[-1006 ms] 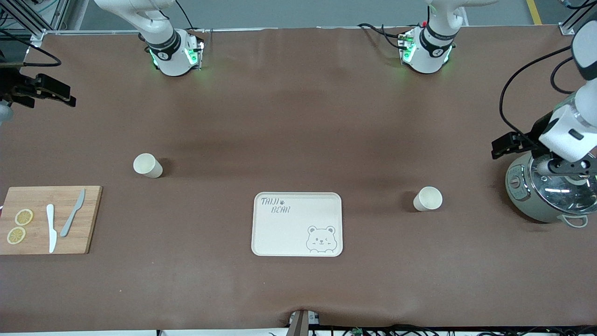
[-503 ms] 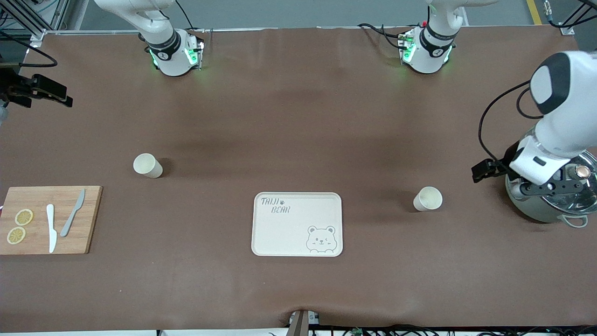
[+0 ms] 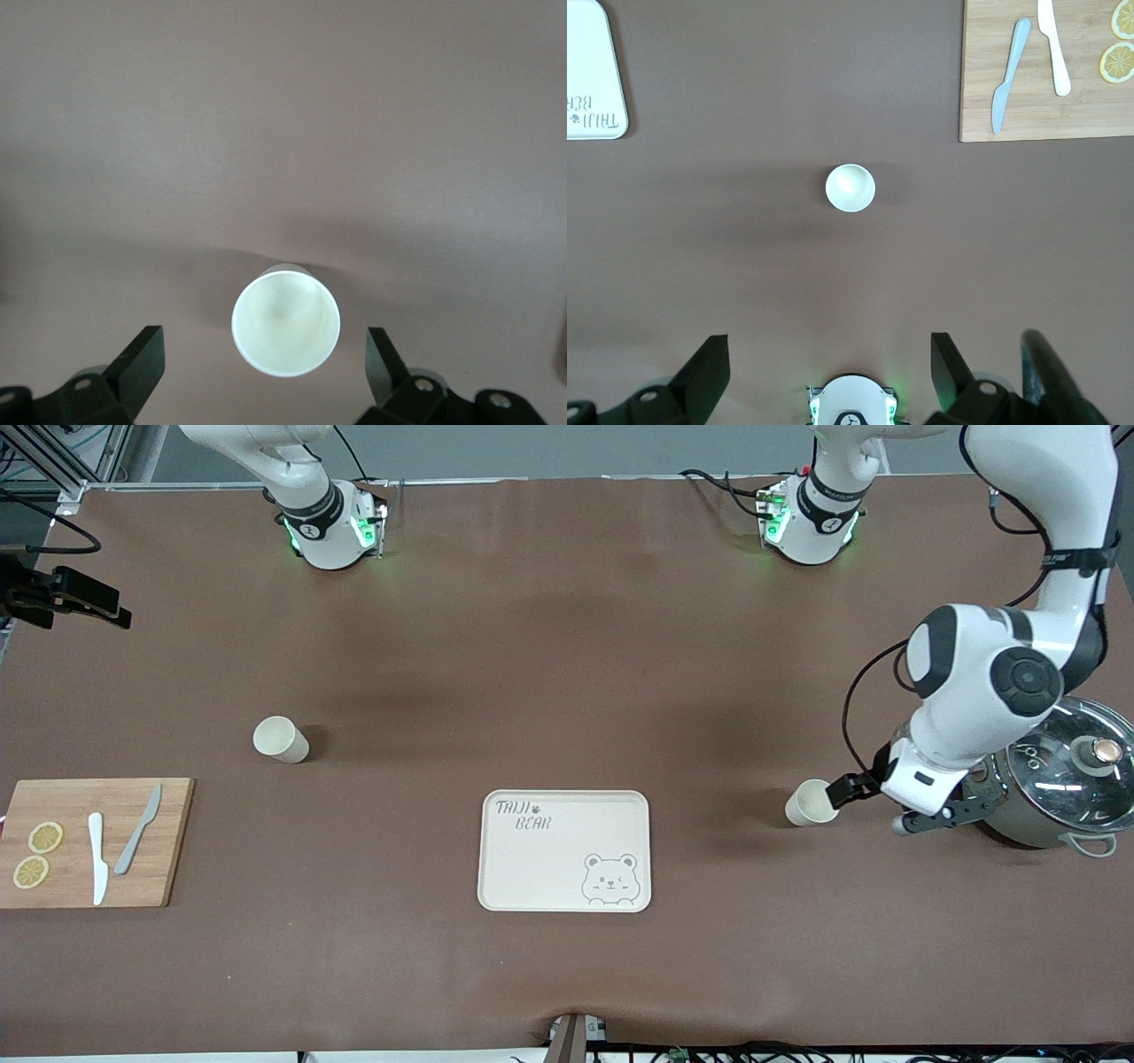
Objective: Place white IKEA cup upright on tray with both arms
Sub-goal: 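Reach the left gripper down to the white cup beside the pot and grasp it, then carry the cup toward the tray while the right gripper reaches the other cup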
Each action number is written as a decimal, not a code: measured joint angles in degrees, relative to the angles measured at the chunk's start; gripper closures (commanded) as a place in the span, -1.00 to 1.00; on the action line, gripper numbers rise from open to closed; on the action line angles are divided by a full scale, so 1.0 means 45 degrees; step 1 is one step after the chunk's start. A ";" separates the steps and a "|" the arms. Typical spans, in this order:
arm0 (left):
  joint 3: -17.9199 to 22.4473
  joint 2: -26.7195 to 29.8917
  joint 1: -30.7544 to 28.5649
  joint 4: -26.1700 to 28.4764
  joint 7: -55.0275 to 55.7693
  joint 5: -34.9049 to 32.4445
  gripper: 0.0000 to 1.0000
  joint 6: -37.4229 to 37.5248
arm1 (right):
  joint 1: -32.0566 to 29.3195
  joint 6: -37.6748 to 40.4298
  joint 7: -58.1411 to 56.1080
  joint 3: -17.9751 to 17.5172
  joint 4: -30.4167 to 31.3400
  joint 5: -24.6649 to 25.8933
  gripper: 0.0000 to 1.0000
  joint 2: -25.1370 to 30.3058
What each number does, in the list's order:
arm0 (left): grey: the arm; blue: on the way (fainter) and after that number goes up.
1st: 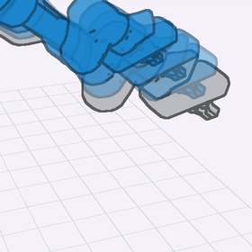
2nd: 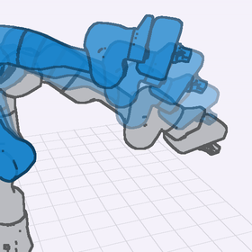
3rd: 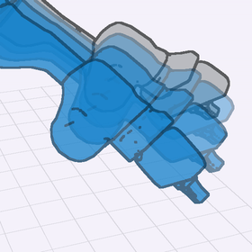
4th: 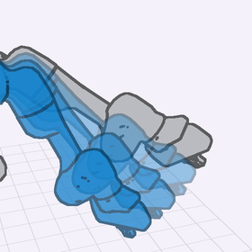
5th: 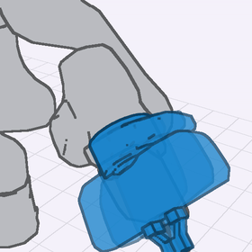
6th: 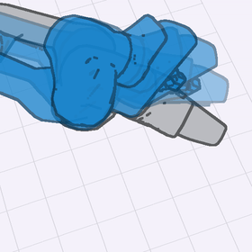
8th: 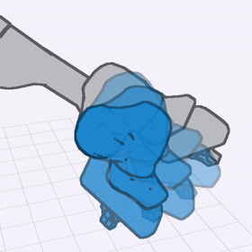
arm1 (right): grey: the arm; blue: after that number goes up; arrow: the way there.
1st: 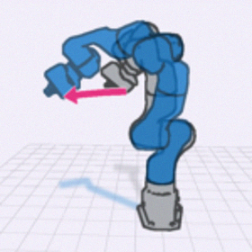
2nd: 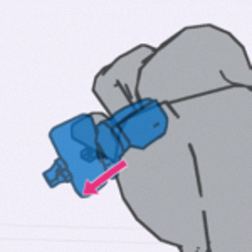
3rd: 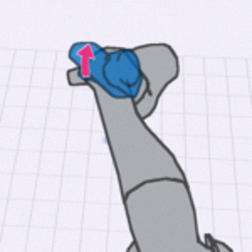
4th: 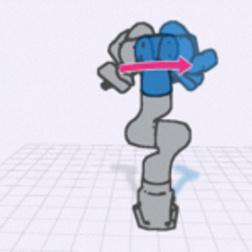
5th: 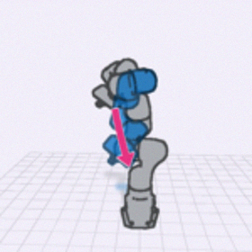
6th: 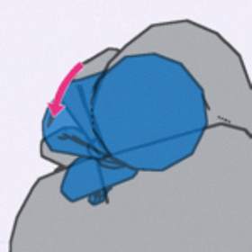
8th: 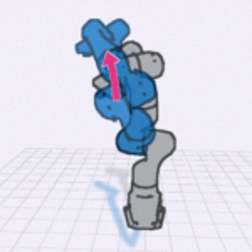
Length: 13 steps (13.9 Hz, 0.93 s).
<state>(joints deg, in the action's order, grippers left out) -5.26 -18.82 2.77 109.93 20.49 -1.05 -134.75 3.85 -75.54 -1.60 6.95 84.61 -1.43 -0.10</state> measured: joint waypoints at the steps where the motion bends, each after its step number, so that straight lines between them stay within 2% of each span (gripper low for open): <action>1: 0.0001 -0.0215 0.0005 0.0213 0.0006 0.0000 -0.76 -0.0345 | 0.0016 -0.0008 0.0000 0.0008 0.0000 0.0000 -1.00 -0.0001; 4: 0.0034 -0.0854 -0.0017 0.0797 0.0007 0.0000 -0.55 -0.1275 | 0.0035 -0.0034 0.0000 0.0059 0.0004 0.0001 -1.00 -0.0054; 7: 0.0053 -0.1100 -0.0095 0.1255 0.0007 0.0000 -0.10 -0.1685 | 0.0038 -0.0192 0.0000 0.0074 0.0017 0.0001 -1.00 -0.0292; 9: 0.0057 -0.1120 -0.0124 0.1455 0.0007 0.0000 0.56 -0.1691 | 0.0058 -0.0538 0.0001 0.0074 0.0045 0.0000 -1.00 -0.0746; 10: 0.0057 -0.1141 -0.0125 0.1533 0.0007 0.0000 1.00 -0.1691 | 0.0066 -0.0817 0.0001 0.0074 0.0057 0.0000 -1.00 -0.1026; 13: 0.0058 -0.1245 -0.0125 0.1602 0.0007 0.0000 1.00 -0.1715 | 0.0092 -0.1316 0.0001 0.0074 0.0103 0.0000 -1.00 -0.1738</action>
<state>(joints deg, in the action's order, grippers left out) -5.00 -24.42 2.20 117.14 20.52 -1.06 -142.47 4.26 -81.46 -1.60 7.28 85.07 -1.43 -7.92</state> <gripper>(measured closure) 0.824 0.000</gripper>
